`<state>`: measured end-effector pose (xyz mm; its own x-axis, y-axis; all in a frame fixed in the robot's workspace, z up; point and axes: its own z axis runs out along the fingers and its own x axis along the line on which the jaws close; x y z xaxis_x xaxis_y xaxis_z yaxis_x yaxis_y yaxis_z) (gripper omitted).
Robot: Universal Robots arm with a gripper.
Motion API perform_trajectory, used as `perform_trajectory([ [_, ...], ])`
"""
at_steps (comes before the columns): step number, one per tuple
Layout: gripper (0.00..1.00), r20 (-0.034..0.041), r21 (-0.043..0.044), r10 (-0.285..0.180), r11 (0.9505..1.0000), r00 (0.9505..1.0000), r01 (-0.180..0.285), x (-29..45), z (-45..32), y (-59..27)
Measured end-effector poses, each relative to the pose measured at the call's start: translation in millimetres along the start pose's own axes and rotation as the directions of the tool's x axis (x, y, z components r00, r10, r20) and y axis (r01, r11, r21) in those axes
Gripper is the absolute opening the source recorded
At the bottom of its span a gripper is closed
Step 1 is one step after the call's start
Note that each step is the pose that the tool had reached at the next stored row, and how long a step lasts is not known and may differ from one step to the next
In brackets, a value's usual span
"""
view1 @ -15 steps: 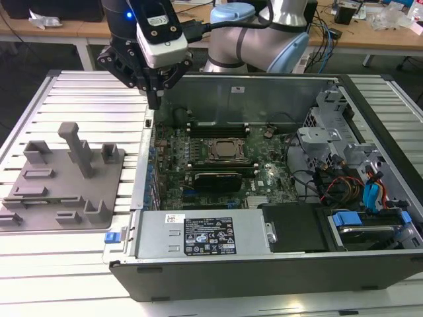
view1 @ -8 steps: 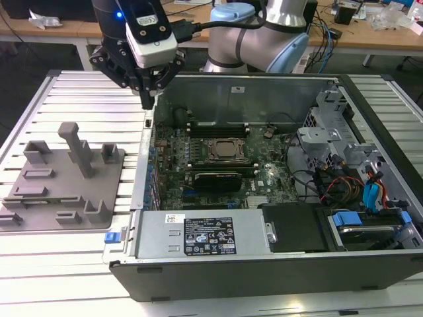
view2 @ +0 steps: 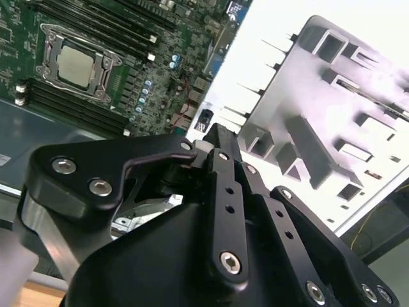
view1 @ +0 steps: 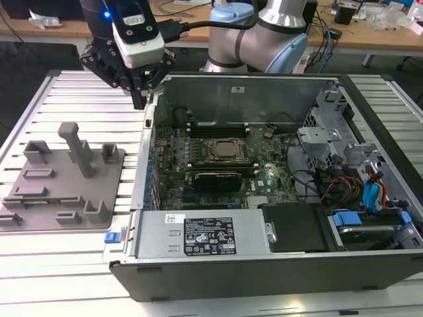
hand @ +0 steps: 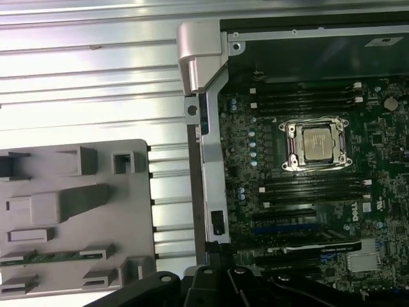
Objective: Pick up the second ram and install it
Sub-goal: 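Reach for the second ram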
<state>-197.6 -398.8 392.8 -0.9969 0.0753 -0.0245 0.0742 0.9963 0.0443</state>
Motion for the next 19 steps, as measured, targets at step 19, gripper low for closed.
perform_trajectory([
  [19,0.08,0.0011,-0.0001,0.000,1.0000,1.0000,0.000,43.6,-1.1,-3.3],
])
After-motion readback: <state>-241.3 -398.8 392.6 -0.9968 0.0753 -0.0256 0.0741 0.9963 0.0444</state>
